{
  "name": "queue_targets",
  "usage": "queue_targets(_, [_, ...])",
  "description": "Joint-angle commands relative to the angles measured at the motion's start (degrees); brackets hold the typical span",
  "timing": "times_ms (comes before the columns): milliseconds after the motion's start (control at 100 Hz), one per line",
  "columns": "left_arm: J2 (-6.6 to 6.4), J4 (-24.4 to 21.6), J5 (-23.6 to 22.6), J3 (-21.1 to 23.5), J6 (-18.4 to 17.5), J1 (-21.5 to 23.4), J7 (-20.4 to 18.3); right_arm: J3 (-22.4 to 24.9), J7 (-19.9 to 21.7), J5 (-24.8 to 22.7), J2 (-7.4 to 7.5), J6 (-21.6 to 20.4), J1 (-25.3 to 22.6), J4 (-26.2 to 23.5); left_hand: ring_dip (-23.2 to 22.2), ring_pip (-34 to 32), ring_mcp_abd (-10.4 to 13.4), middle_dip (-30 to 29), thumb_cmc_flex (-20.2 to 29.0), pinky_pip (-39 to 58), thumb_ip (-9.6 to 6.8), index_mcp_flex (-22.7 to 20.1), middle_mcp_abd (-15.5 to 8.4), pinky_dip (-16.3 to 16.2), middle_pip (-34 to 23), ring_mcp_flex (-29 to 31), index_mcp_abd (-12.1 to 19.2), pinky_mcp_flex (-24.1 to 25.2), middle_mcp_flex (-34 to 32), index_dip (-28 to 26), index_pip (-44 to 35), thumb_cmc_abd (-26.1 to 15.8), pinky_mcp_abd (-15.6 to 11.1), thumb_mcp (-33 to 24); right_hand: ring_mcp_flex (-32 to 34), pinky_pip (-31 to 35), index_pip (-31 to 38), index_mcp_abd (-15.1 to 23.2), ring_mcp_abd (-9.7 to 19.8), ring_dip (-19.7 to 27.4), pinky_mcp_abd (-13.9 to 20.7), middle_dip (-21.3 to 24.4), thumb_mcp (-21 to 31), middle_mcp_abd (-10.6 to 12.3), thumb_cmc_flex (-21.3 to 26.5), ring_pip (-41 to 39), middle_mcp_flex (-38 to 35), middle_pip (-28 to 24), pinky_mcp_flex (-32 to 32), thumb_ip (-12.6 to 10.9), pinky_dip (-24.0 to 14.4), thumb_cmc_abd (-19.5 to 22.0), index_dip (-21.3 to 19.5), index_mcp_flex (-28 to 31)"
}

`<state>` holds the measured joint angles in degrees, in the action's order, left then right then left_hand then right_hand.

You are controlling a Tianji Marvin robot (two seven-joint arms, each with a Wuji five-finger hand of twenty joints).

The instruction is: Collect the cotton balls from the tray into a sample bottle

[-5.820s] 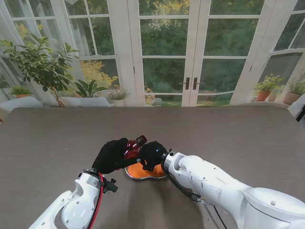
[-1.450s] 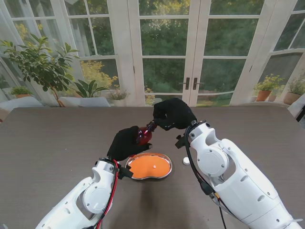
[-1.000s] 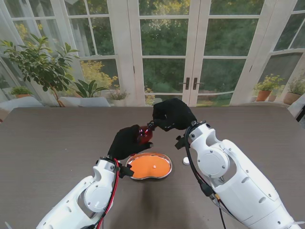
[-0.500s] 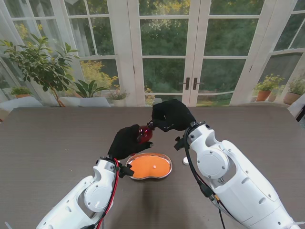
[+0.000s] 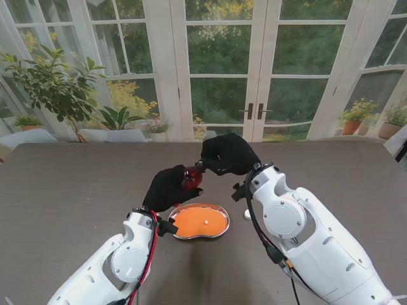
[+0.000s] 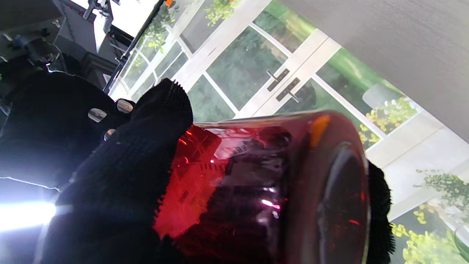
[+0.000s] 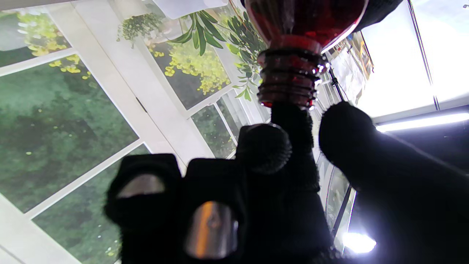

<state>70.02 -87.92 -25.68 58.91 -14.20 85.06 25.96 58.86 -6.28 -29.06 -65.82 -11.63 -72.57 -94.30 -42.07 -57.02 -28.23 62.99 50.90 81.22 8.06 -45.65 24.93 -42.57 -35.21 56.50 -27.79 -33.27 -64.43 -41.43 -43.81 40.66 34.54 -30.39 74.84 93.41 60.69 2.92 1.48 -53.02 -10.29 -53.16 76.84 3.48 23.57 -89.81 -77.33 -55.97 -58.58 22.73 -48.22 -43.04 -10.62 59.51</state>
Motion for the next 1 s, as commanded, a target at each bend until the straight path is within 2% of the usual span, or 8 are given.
queue_targets(0, [0.36,-0.2,0.2,0.0,-0.1,-0.2,-0.9,-0.3,1.0,0.4,-0.25,-0.5,-0.5,-0.5,-1.0,-3.4,-2.1,1.9,15.1,1.9,-1.29,-7.6,-2.7,-1.0,-1.1,2.5,11.8,0.7,-3.3,-1.0,-14.9,-17.6,-2.3,-17.7,0.6,3.7,0.1,-1.8,2.1,0.0,-0.9,-0.2,1.4,-0.4,-2.4,-2.1,-1.6,-0.7,-0.2,-2.5,-1.6,2.7,-2.0,0.3])
queue_targets(190, [0.4,-0.1,0.3,-0.2,0.0,-0.3,-0.9,-0.3,0.9,1.4,-0.36,-0.8,-0.5,-0.4,-1.0,-3.5,-2.1,1.9,15.1,1.9,-1.28,-7.6,-2.6,-1.0,-1.0,2.6,11.8,0.7,-3.4,-1.0,-14.8,-17.6,-2.1,-17.6,0.6,3.9,-3.6,-2.7,1.5,0.1,-1.2,0.3,0.0,-1.2,-6.3,-2.1,-1.4,-0.4,0.3,-4.0,-2.0,8.6,-4.4,1.5])
queue_targets(240, [0.42,-0.1,0.3,-0.2,0.0,-0.3,-0.9,-0.3,0.9,1.4,-0.38,-0.9,-0.5,-0.3,-1.0,-3.5,-2.0,1.9,15.1,1.9,-1.29,-7.6,-2.6,-1.0,-1.0,2.6,11.8,0.7,-3.4,-1.0,-14.8,-17.5,-2.1,-17.7,0.6,4.0,-5.3,-2.8,1.3,0.1,-1.3,0.3,-0.7,-1.3,-7.4,-2.2,-1.4,-0.3,0.4,-5.2,-2.0,10.2,-6.0,2.0])
queue_targets(560, [0.62,0.2,0.1,-0.3,-0.2,-0.6,0.0,0.1,1.1,1.6,-0.26,-2.1,-1.1,-0.5,-1.0,-3.5,-2.0,1.9,15.2,1.9,-1.26,-7.5,-2.6,-1.1,-1.1,2.6,11.8,0.7,-3.4,-1.0,-14.8,-17.6,-2.1,-17.6,0.6,4.0,-7.5,-3.2,0.8,0.2,-1.5,1.1,-1.7,-2.1,-9.1,-2.0,-1.3,1.0,0.7,-6.7,-2.1,12.3,-6.8,1.9])
queue_targets(630, [0.65,0.2,0.1,-0.3,-0.2,-0.6,0.2,0.5,0.9,1.5,-0.23,-2.3,-1.5,-0.9,-1.0,-3.4,-2.0,1.9,15.2,1.9,-1.27,-7.5,-2.6,-1.1,-1.1,2.5,11.8,0.7,-3.3,-1.0,-14.8,-17.6,-2.1,-17.6,0.5,3.8,-7.9,-3.1,0.3,0.4,-1.7,1.5,-1.7,-2.2,-8.0,-1.7,-1.3,1.7,0.8,-6.5,-2.0,11.1,-6.6,1.3])
queue_targets(670, [0.67,0.2,0.0,-0.3,-0.1,-0.6,0.3,0.7,0.9,1.3,-0.18,-2.5,-1.7,-1.1,-1.0,-3.4,-2.1,1.9,15.2,1.9,-1.28,-7.5,-2.6,-1.1,-1.1,2.5,11.8,0.7,-3.3,-1.0,-14.8,-17.6,-2.1,-17.6,0.5,3.7,-7.6,-2.8,0.3,0.5,-1.8,1.8,-1.3,-2.1,-6.8,-1.5,-1.2,2.2,0.9,-5.4,-2.0,9.7,-6.1,0.6])
queue_targets(780, [0.79,0.2,0.0,-0.3,-0.1,-0.6,0.8,1.6,1.0,0.9,-0.01,-2.9,-2.3,-2.1,-1.0,-3.5,-2.0,1.9,15.2,1.9,-1.28,-7.5,-2.6,-1.1,-1.1,2.5,11.8,0.7,-3.4,-1.0,-14.8,-17.6,-2.1,-17.6,0.6,3.1,-4.5,-1.9,0.3,1.0,-1.7,3.2,0.4,-2.2,-3.4,-0.1,-0.7,4.1,1.2,-3.7,-1.8,5.6,-3.0,-1.7])
queue_targets(990, [1.1,0.6,-0.1,-0.6,-0.2,-0.7,2.0,2.6,1.5,0.5,0.25,-3.5,-3.1,-3.2,-1.0,-3.5,-2.2,1.9,15.2,1.9,-1.26,-7.5,-2.5,-1.1,-1.1,2.5,11.7,0.7,-3.3,-1.0,-14.8,-17.6,-2.1,-17.6,0.6,1.8,-1.1,0.8,0.1,2.5,-1.4,4.1,4.0,-2.3,1.1,3.5,1.7,6.4,2.9,-3.4,-1.8,-0.7,0.1,-4.4])
